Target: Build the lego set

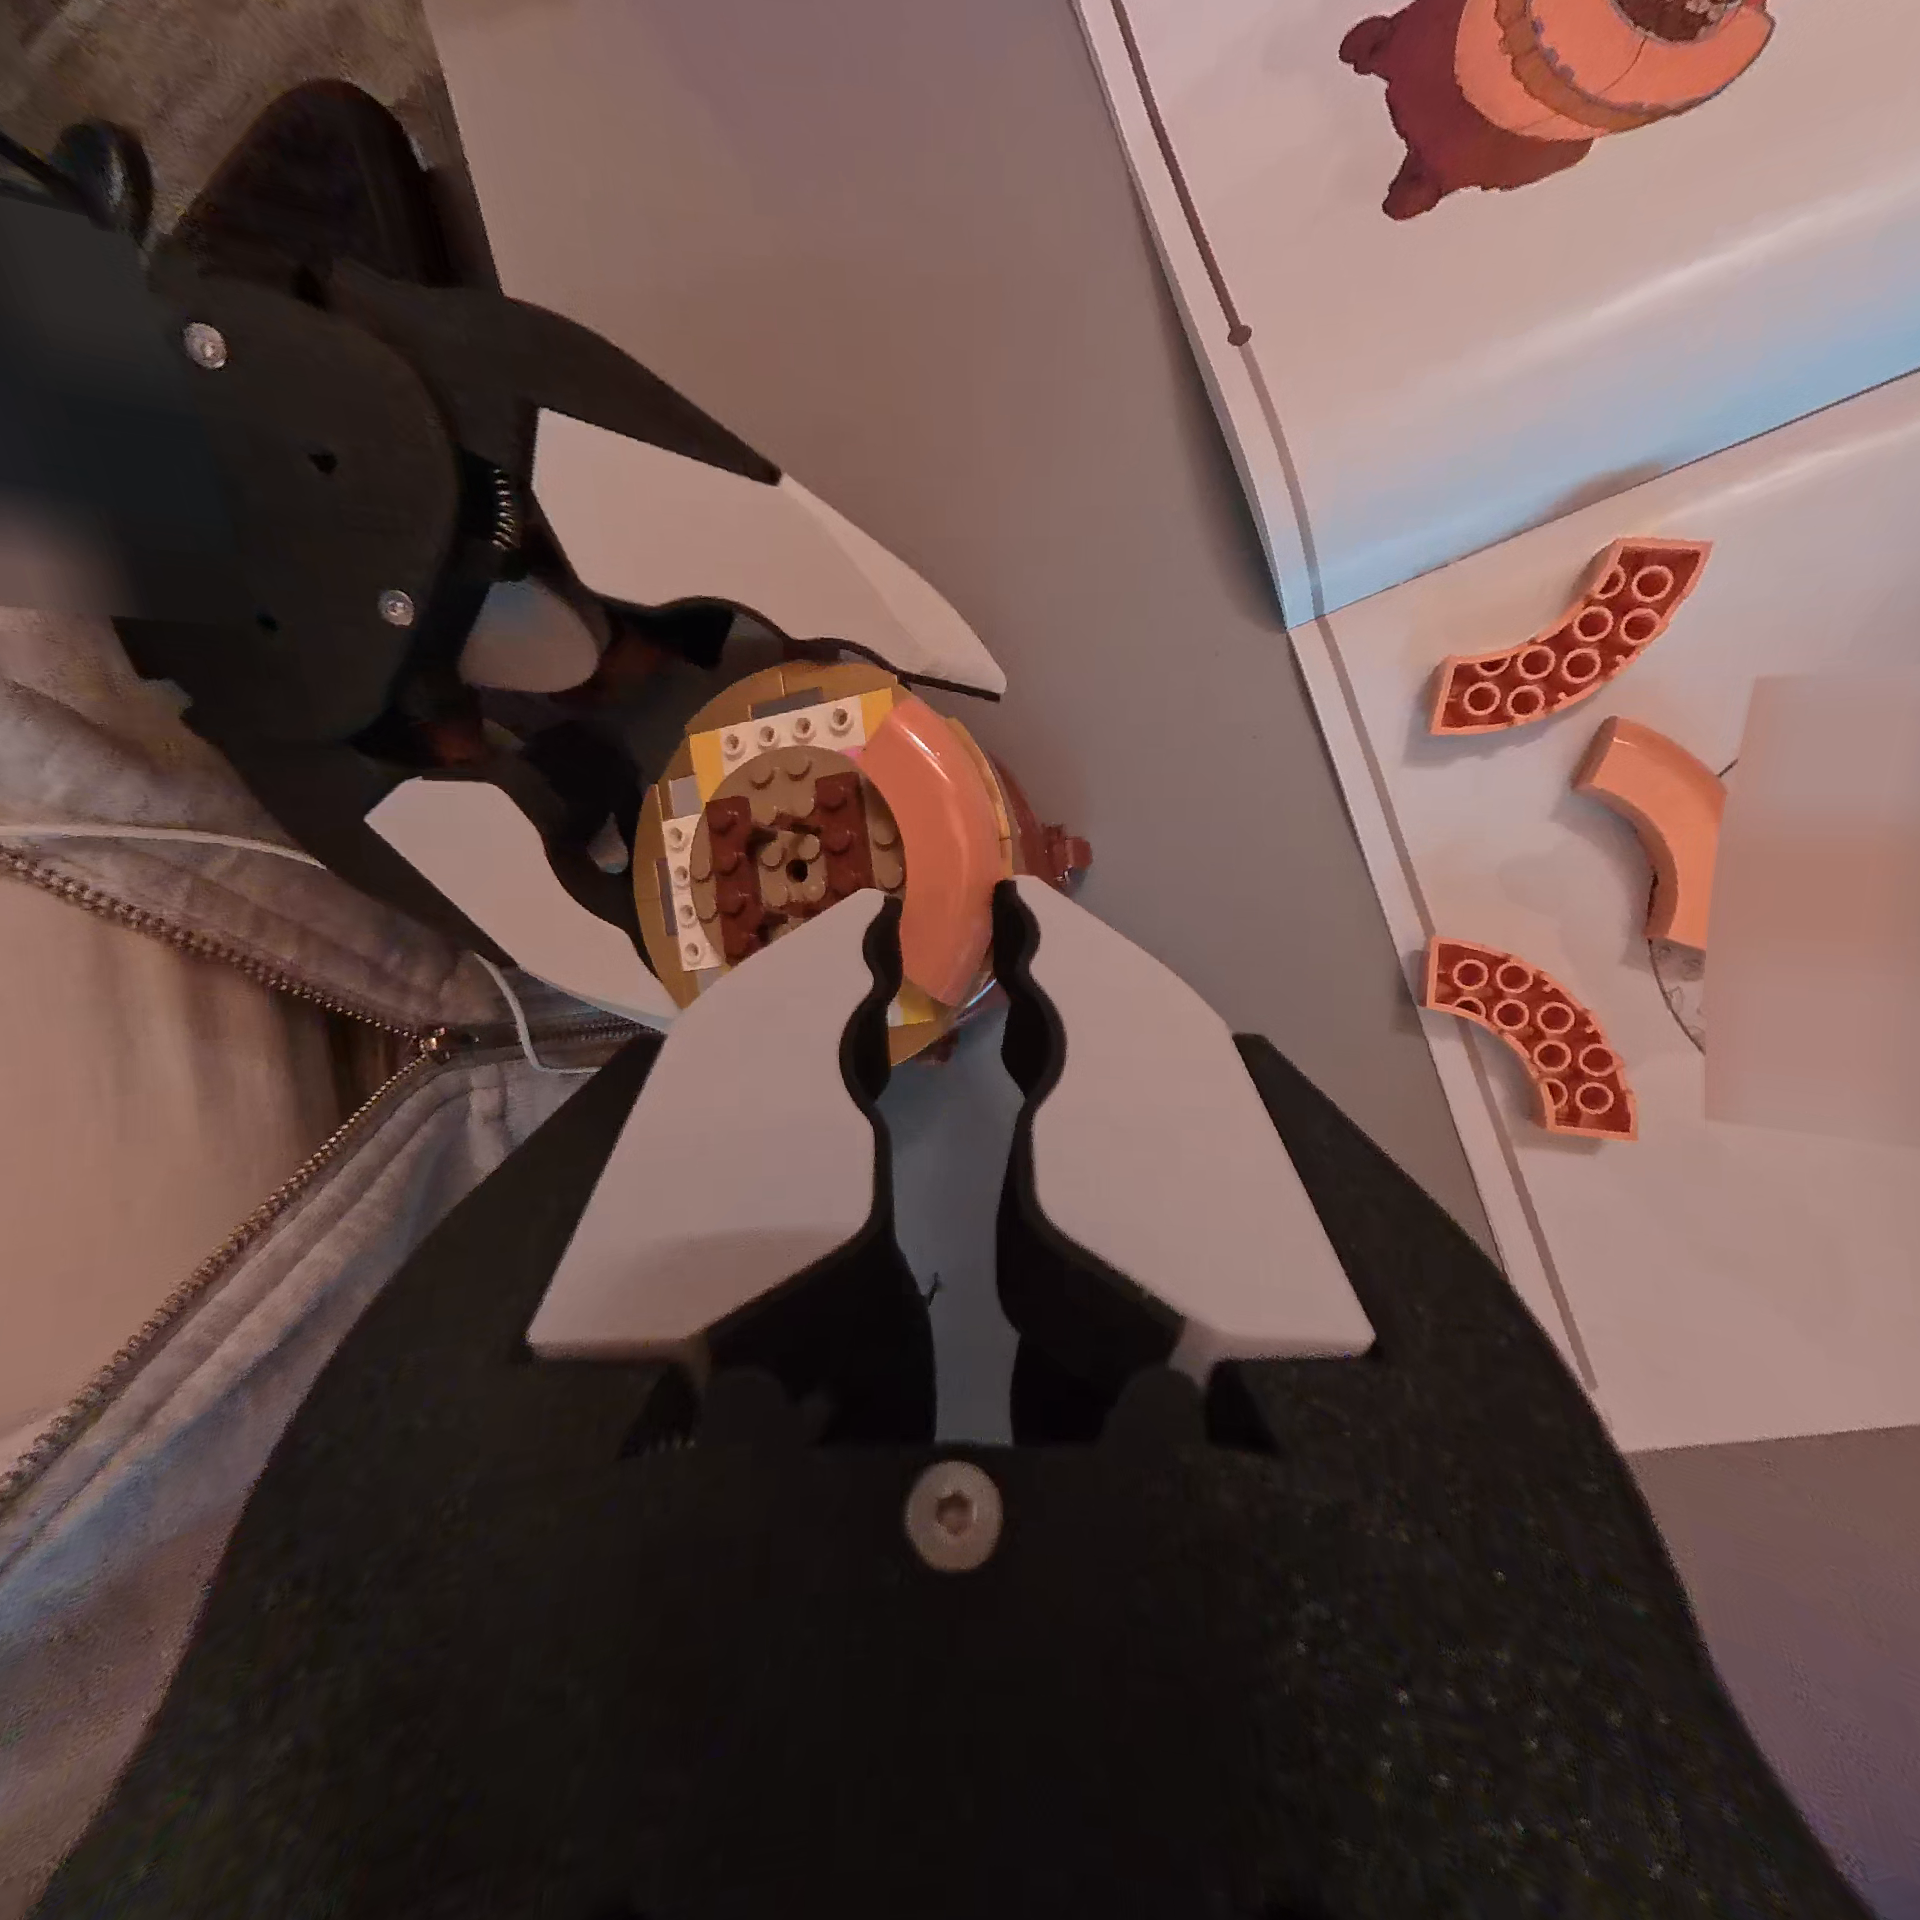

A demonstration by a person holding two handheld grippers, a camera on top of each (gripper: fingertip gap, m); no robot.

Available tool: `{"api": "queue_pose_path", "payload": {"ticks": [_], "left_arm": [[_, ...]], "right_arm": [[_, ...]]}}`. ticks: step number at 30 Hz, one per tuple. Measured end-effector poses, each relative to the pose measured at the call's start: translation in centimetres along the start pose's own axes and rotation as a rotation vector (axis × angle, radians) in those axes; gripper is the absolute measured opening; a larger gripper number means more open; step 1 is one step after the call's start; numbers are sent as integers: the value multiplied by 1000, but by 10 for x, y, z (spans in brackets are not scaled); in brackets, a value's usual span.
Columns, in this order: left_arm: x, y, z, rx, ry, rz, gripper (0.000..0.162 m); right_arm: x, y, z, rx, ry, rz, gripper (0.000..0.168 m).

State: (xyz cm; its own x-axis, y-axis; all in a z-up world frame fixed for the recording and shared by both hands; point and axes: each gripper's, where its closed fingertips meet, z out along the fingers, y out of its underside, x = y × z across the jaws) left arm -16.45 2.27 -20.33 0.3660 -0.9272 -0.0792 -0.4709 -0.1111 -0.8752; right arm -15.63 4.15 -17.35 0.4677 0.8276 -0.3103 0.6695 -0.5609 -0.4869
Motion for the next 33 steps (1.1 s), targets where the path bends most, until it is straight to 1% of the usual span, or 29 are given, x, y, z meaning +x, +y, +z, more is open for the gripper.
{"api": "queue_pose_path", "payload": {"ticks": [6,10,14,17,18,19,20,21,23,28,33], "left_arm": [[0,0,0,2,-1,1,95],[0,0,0,3,0,0,95],[0,0,0,3,5,-3,95],[0,0,0,3,9,-3,95],[0,0,0,4,11,-2,95],[0,0,-1,4,13,-1,95],[-1,1,-1,4,15,-1,95],[-1,1,-1,4,16,0,95],[-1,1,-1,4,18,2,95],[-1,1,-1,4,18,4,95],[-1,1,-1,3,18,3,95]], "right_arm": [[1,2,-1,-90,82,-7,17],[0,2,-2,-128,108,-29,19],[-5,0,-2,-120,51,-5,25],[-7,-3,-11,-104,16,-30,30],[-5,-7,-17,-75,17,-53,28],[0,-13,-25,-32,21,-79,20],[3,-19,-31,22,10,-117,6],[2,-25,-36,77,-25,-161,2],[-4,-27,-36,109,-112,-235,0],[4,-14,-10,-15,-60,-364,0],[2,-11,-1,-73,-42,-386,0]]}}
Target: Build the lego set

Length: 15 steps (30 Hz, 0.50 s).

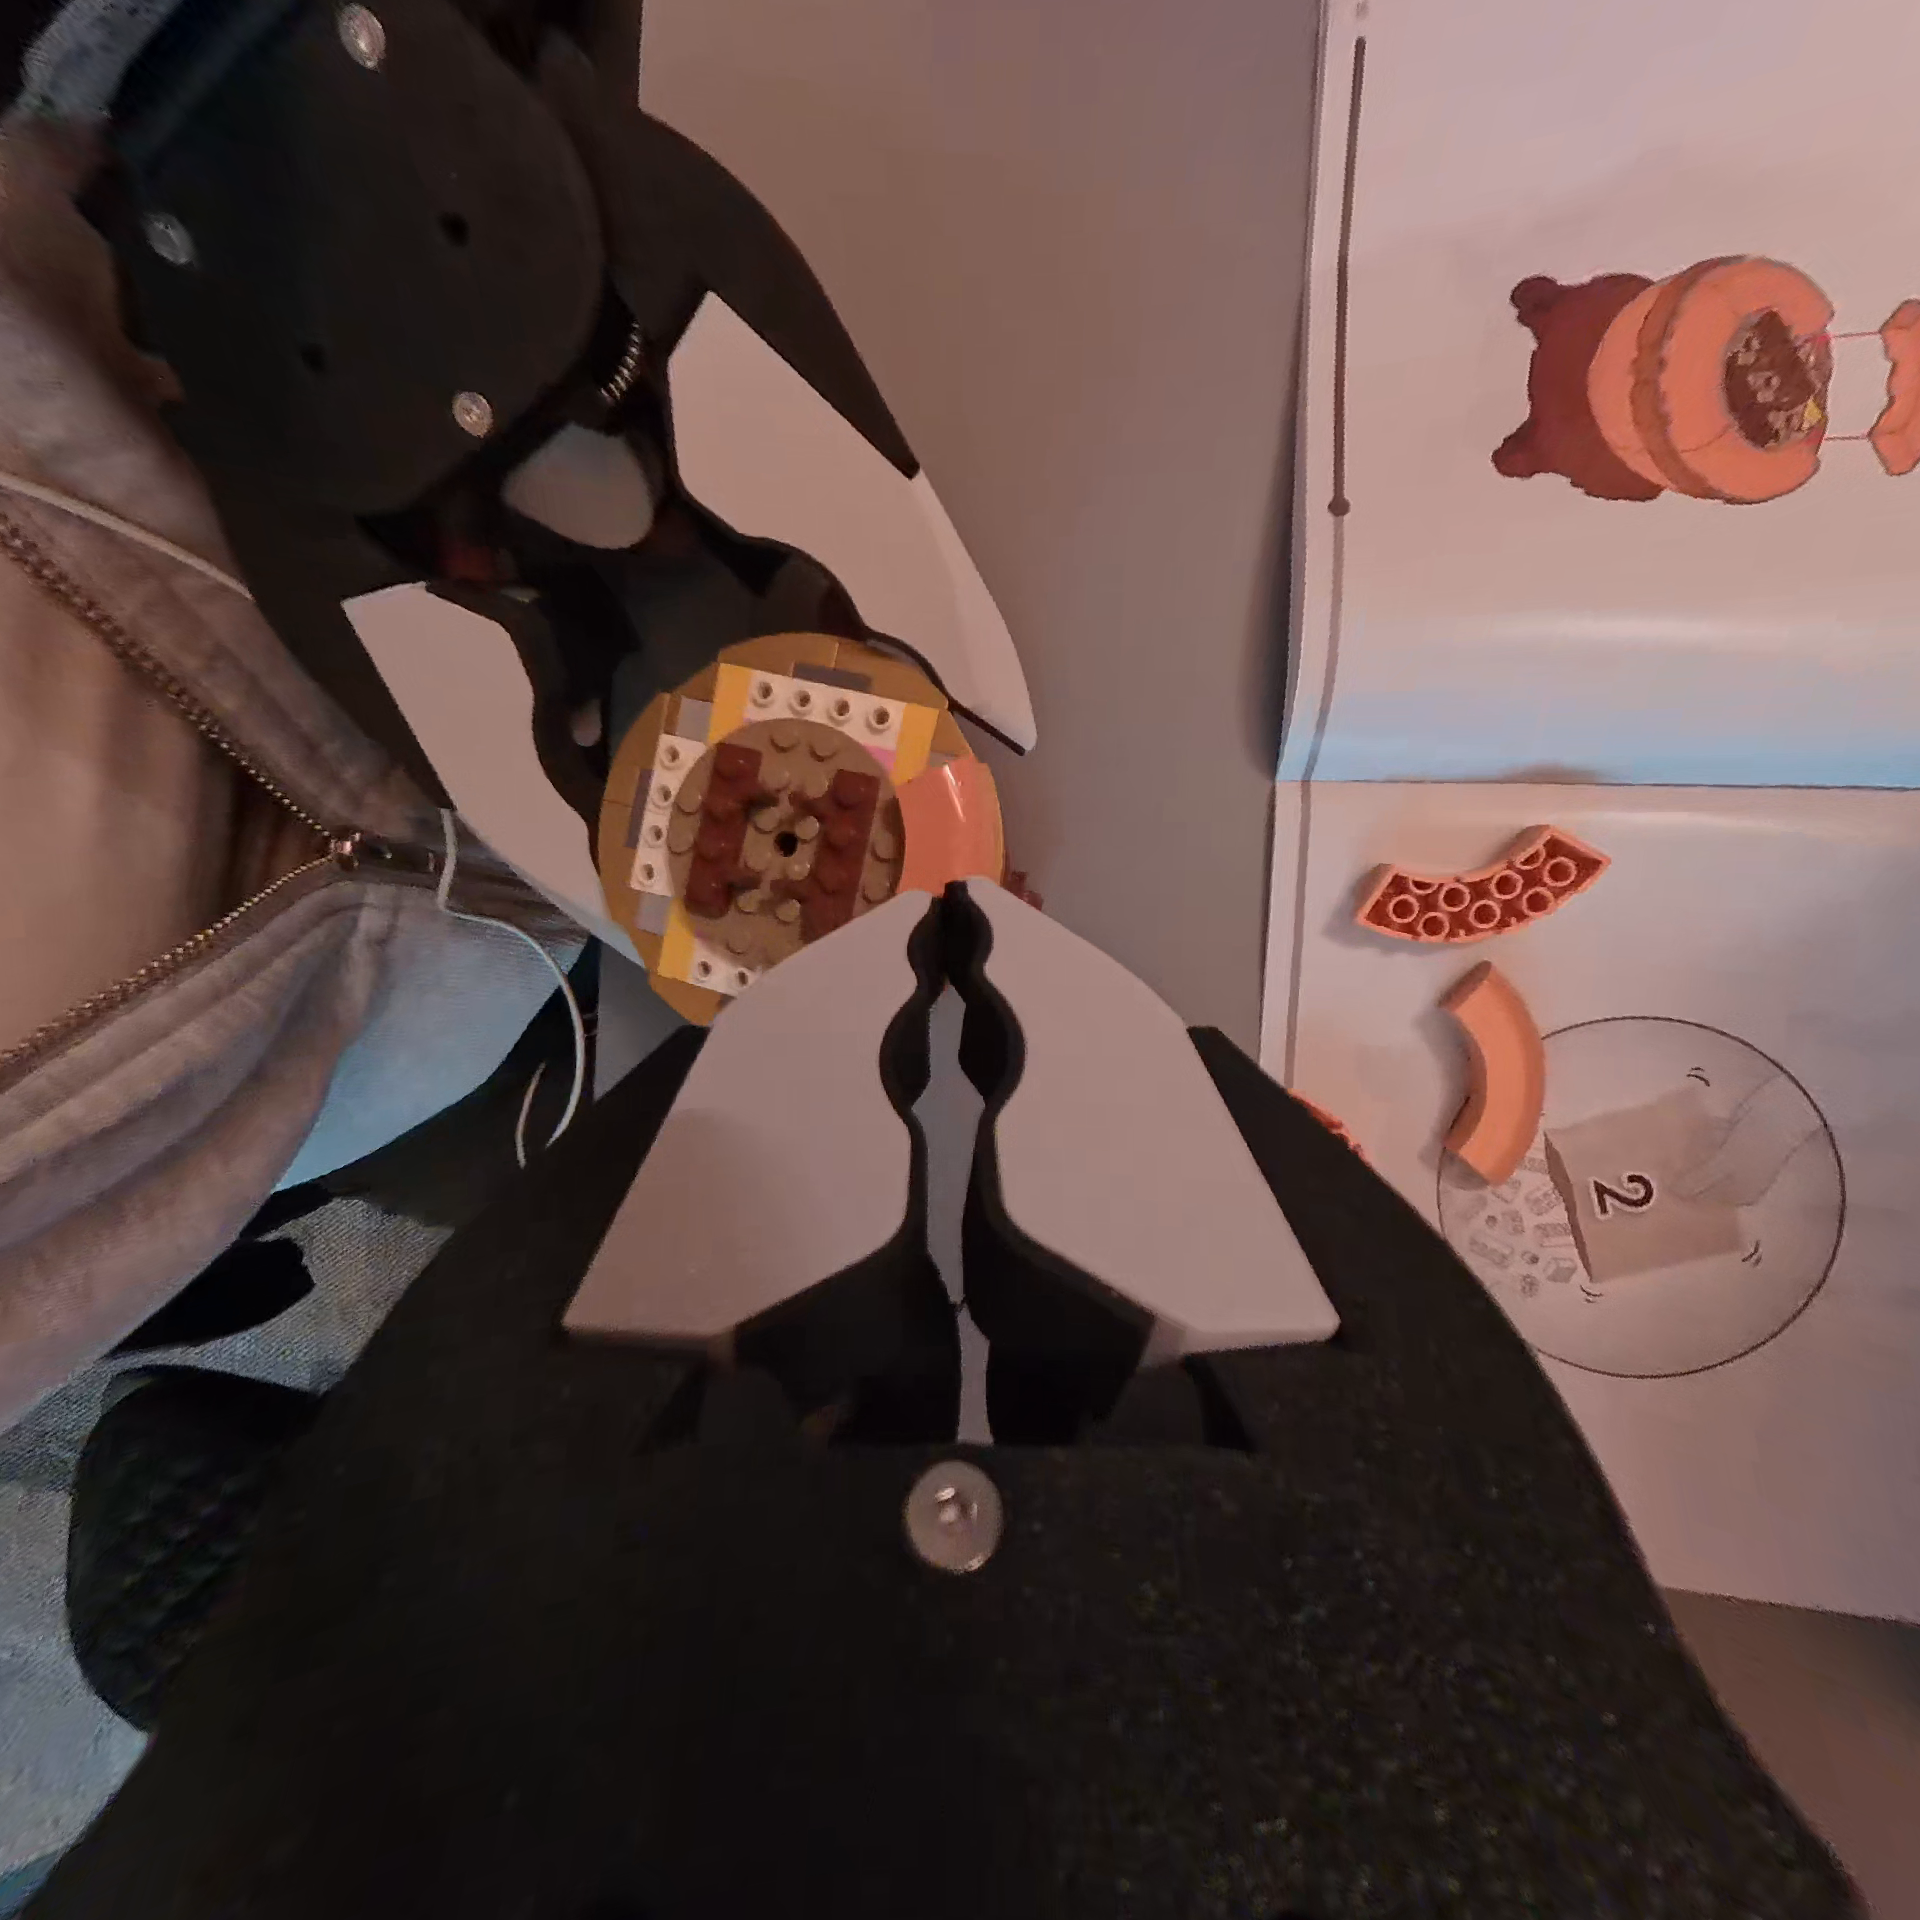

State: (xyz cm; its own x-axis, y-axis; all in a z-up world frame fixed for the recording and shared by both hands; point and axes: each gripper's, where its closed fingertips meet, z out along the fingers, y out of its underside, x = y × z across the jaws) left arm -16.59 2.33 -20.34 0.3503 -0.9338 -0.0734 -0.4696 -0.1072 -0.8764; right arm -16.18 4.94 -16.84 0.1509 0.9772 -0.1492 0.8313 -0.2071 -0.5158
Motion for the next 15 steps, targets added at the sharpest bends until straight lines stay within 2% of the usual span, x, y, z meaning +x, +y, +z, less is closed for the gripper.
{"api": "queue_pose_path", "payload": {"ticks": [6,15], "left_arm": [[0,0,0,-1,-1,0,95],[-1,1,1,-5,-13,3,93]], "right_arm": [[-1,-2,0,-26,66,-28,0],[1,-3,0,-61,291,-73,0]]}}
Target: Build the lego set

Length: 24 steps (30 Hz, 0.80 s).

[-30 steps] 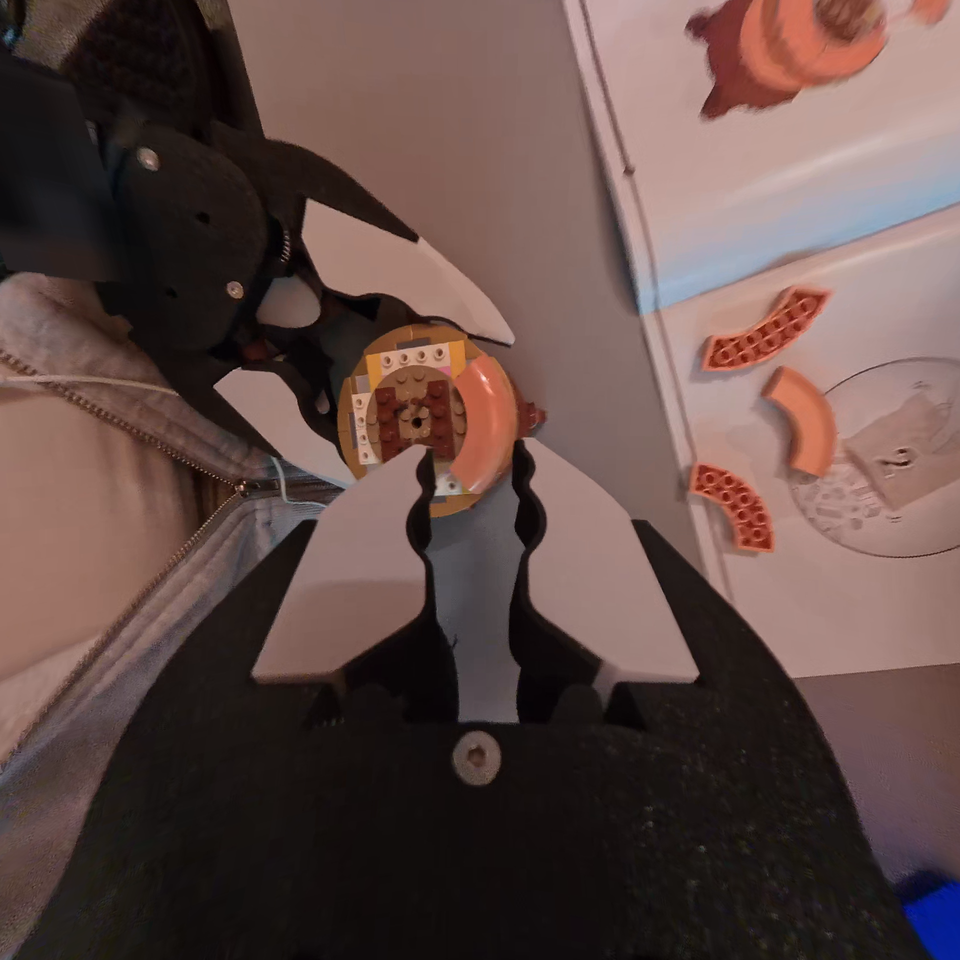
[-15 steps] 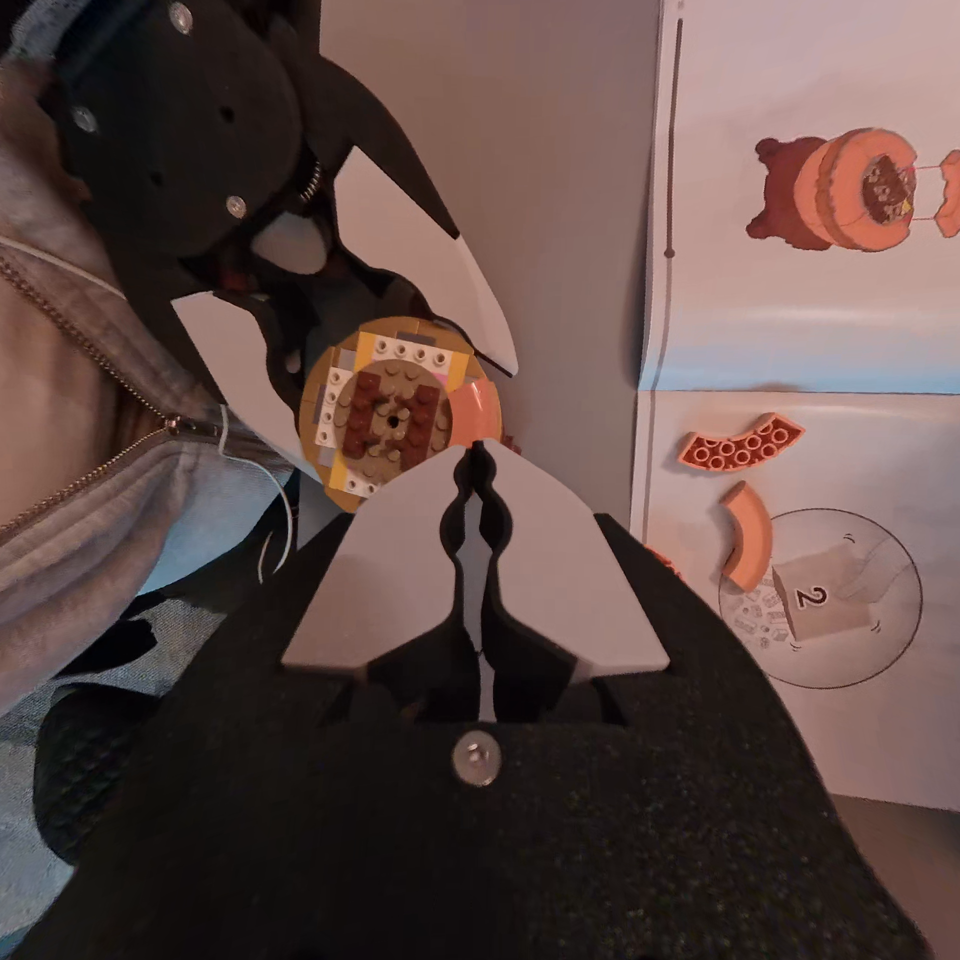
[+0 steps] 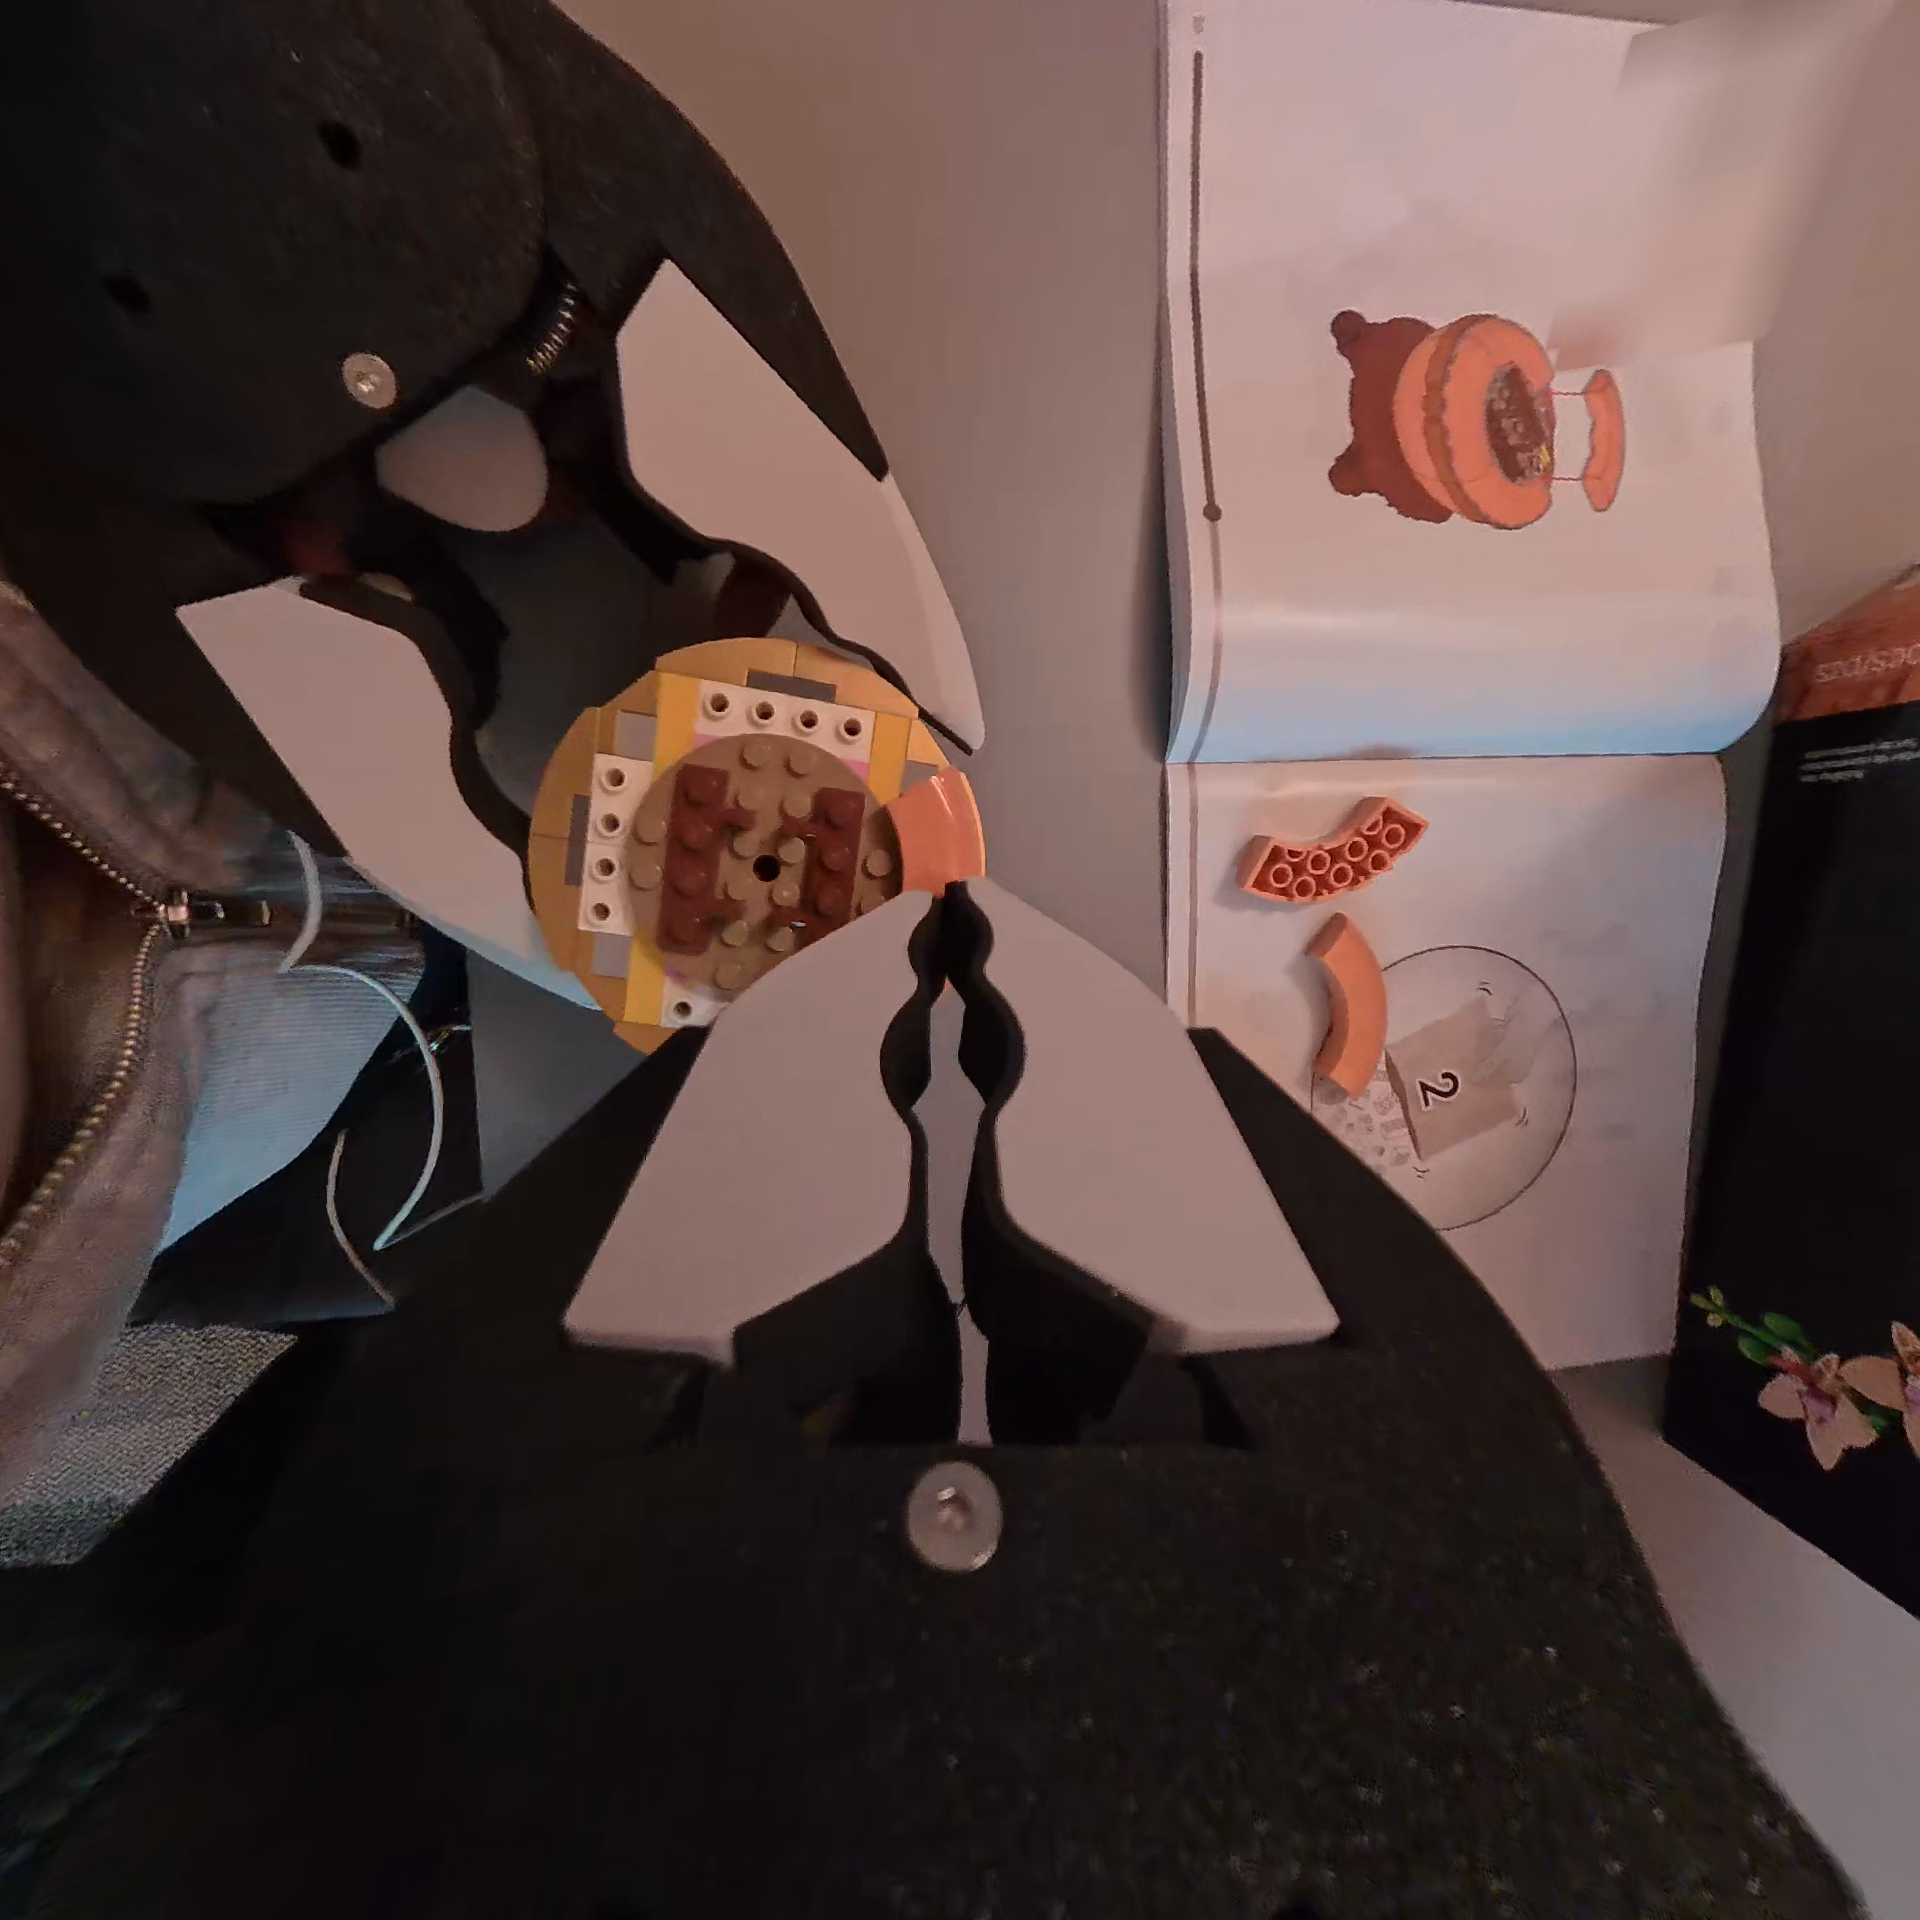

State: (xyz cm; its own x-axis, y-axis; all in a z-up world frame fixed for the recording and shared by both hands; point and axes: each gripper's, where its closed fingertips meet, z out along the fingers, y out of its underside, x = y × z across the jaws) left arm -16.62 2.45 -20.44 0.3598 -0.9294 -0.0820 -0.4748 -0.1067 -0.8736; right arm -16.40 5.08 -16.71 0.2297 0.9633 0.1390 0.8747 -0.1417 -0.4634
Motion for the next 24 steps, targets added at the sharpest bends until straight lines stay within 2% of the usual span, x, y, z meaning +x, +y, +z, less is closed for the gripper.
{"api": "queue_pose_path", "payload": {"ticks": [9,11,12,13,15,17,19,21,22,24], "left_arm": [[0,0,1,0,-2,7,93],[3,0,1,0,7,22,93],[3,0,1,-1,8,23,93],[2,0,1,-2,10,18,93],[2,0,1,-2,11,15,93],[2,0,1,-2,12,16,93],[-2,0,1,-2,-4,15,93],[-4,0,1,-2,-10,19,93],[-5,1,1,-2,-4,26,93],[-4,1,1,-1,16,39,93]], "right_arm": [[-13,-5,4,-33,22,76,0],[12,20,5,-194,217,13,0],[14,29,5,-223,224,-20,0],[9,24,5,-164,173,23,0],[-6,-12,-10,91,36,142,0],[18,-15,-28,156,173,101,0],[45,-2,-40,194,295,91,0],[52,11,-39,278,229,221,0],[51,16,-35,314,165,295,23],[46,19,-31,411,61,375,34]]}}
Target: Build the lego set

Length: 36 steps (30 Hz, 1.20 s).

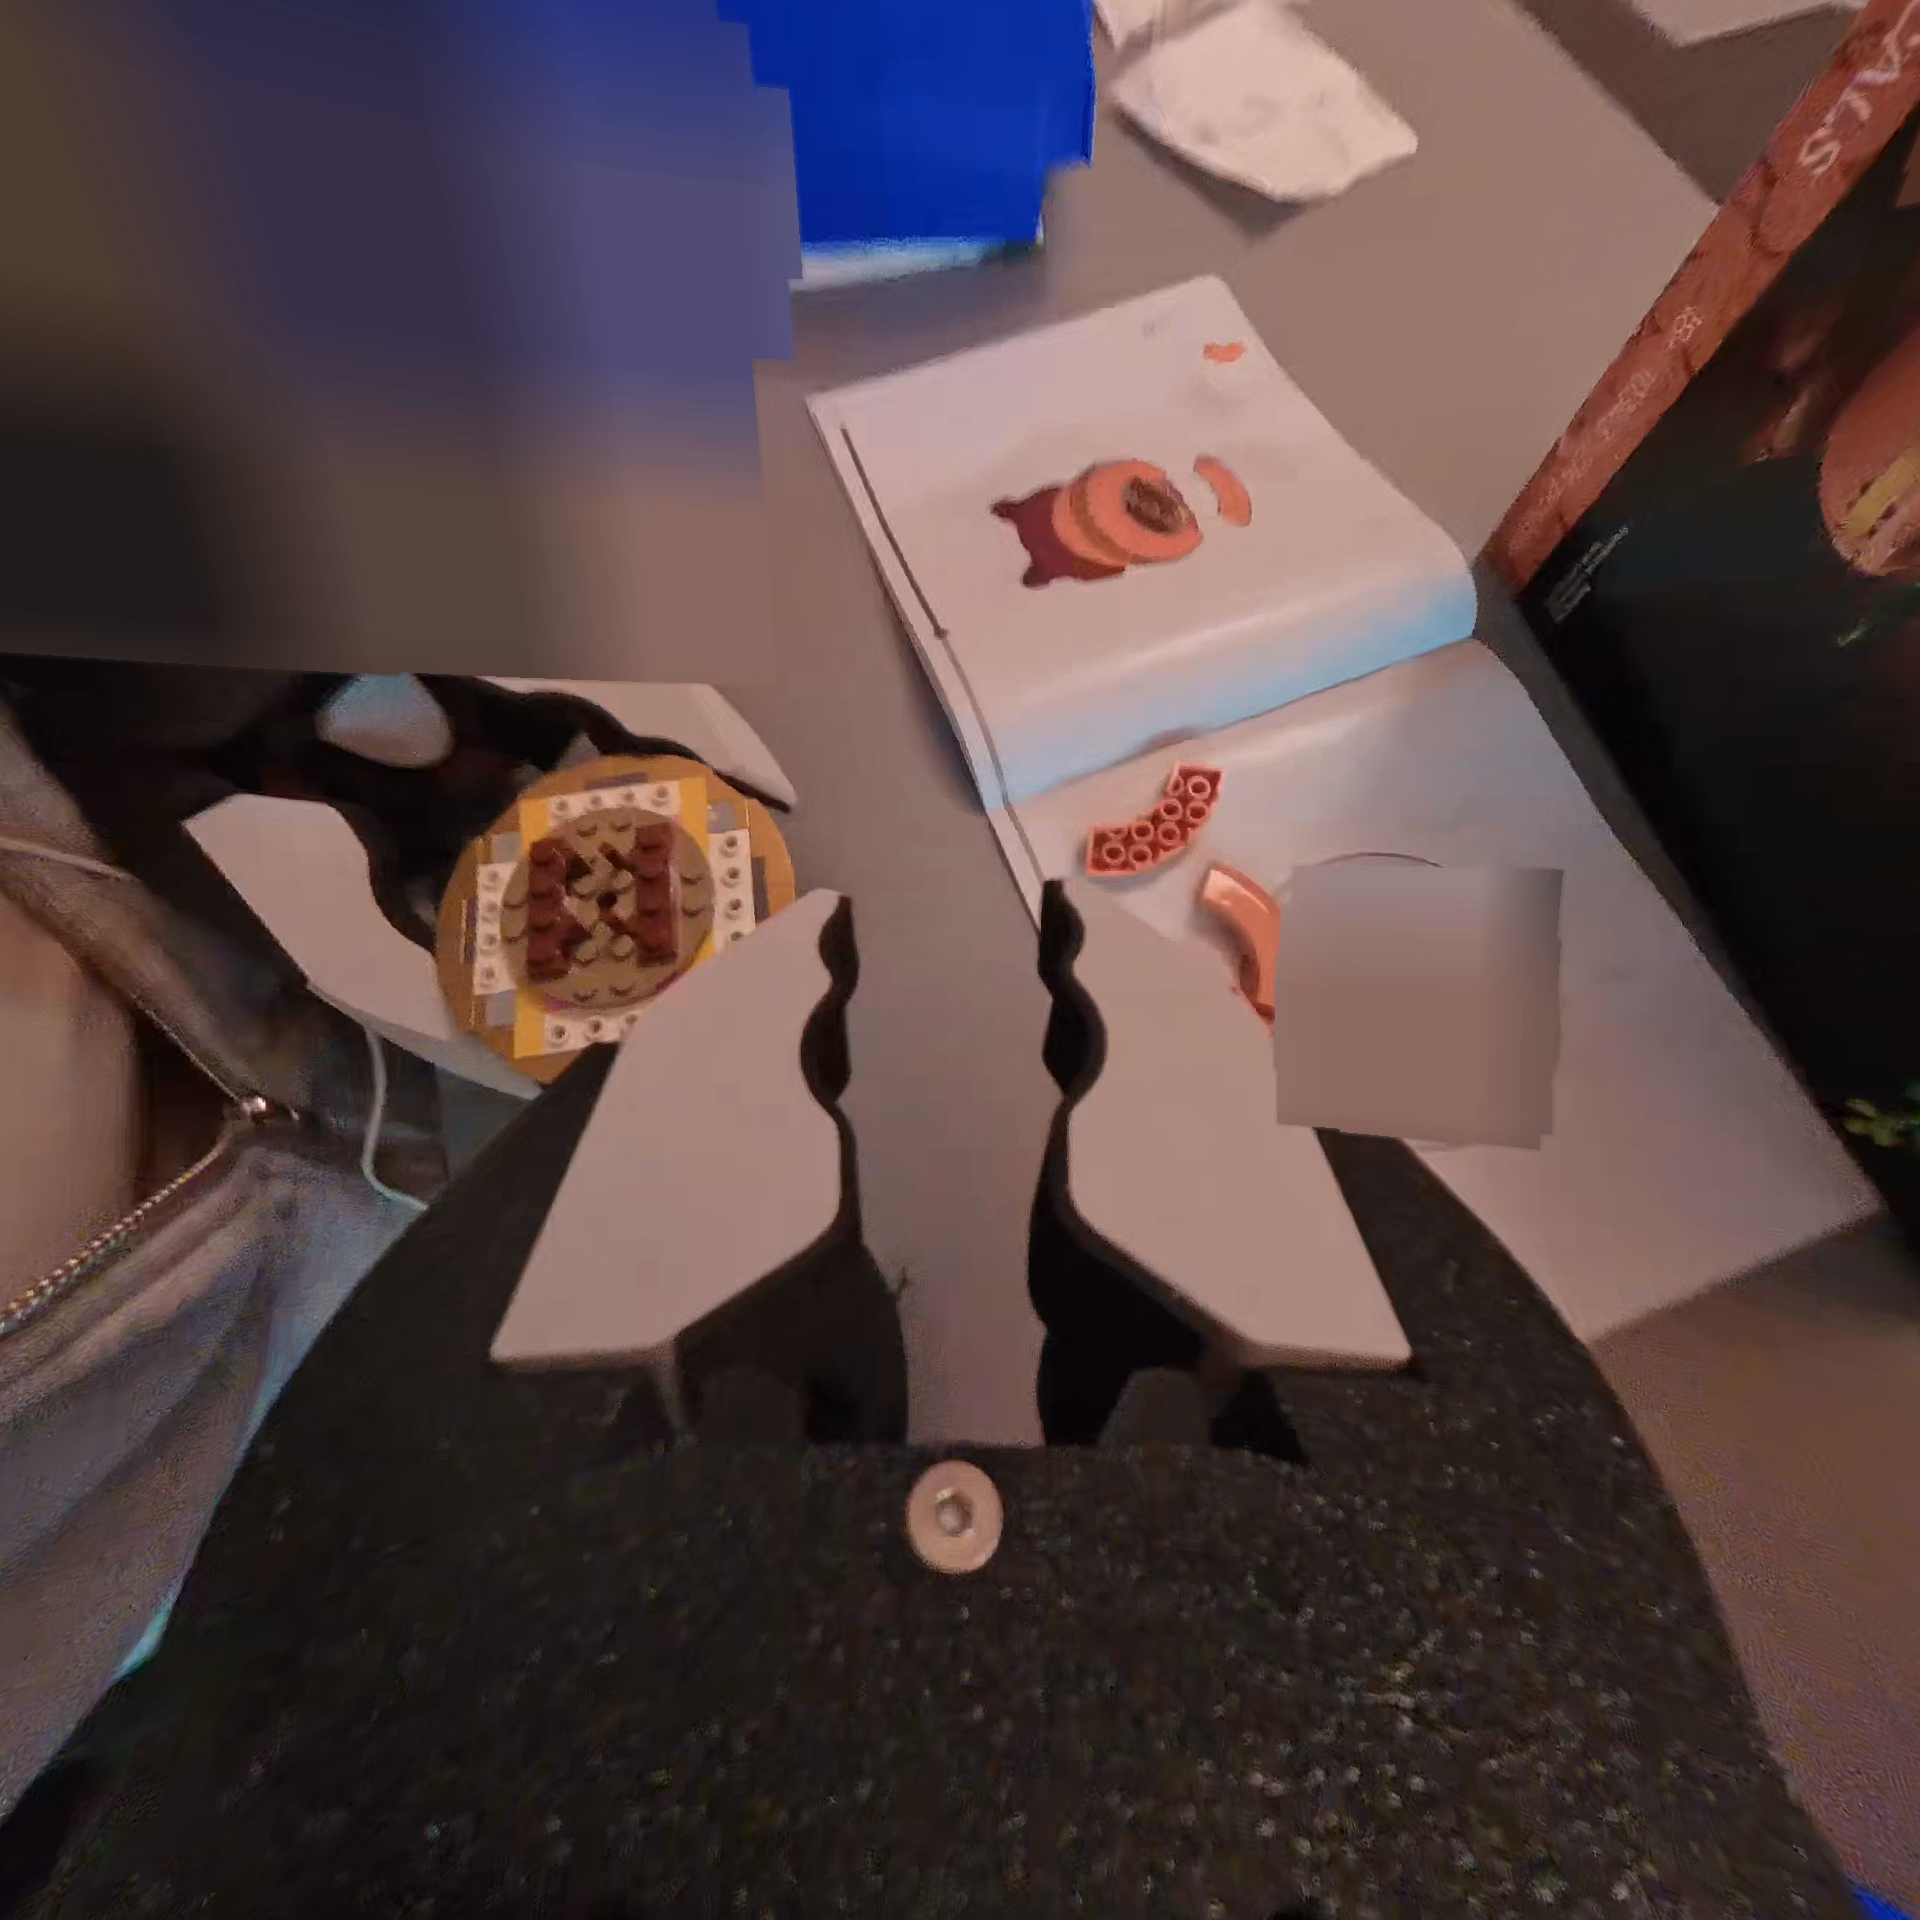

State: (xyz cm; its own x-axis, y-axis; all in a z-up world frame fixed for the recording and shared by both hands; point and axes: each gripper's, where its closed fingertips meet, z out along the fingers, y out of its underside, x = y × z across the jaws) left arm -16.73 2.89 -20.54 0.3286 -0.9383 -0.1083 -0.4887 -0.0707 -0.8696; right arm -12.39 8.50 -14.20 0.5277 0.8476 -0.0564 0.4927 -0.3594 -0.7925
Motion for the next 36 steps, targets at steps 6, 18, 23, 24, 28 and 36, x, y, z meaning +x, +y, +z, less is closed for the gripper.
{"api": "queue_pose_path", "payload": {"ticks": [6,18,23,24,28,36], "left_arm": [[1,2,-4,8,77,41,93],[1,3,-3,6,87,52,93],[0,18,1,-91,68,106,96],[-2,25,2,-137,57,135,104],[-8,19,-6,-83,66,79,115],[-56,-31,-72,301,112,-166,78]], "right_arm": [[43,29,-7,138,216,-80,55],[69,88,30,-235,176,-248,21],[68,87,30,-227,177,-207,13],[64,82,30,-204,163,-180,12],[53,53,25,-54,123,-98,9],[0,-32,7,429,-483,529,6]]}}
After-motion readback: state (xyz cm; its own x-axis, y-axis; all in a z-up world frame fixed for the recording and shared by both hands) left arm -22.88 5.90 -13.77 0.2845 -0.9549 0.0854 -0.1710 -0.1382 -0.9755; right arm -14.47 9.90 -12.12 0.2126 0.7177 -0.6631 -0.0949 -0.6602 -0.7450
